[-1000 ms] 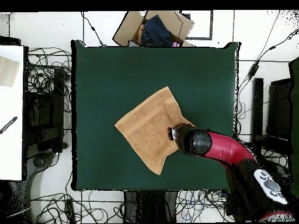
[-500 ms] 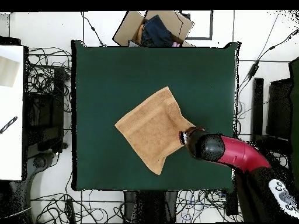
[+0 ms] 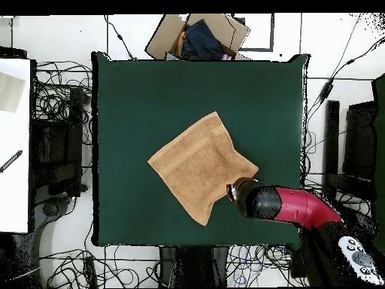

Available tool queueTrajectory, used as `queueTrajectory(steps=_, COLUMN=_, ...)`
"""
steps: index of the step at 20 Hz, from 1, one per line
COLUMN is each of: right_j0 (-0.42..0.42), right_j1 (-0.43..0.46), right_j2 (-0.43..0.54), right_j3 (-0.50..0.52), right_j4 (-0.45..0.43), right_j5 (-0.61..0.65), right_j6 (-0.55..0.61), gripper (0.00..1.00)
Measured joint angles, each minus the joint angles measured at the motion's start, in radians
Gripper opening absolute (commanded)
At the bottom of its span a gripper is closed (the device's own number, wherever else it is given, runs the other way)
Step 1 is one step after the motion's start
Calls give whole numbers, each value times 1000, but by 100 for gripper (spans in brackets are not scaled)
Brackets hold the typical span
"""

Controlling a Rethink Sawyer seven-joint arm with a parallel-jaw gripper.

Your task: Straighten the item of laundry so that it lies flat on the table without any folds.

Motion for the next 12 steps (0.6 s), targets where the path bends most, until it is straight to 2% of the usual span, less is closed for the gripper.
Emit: queueTrajectory(steps=12, right_j0=23, right_j1=10, right_j2=-22, right_j3=56, right_j4=-72, right_j5=-49, right_j6=0, gripper=100)
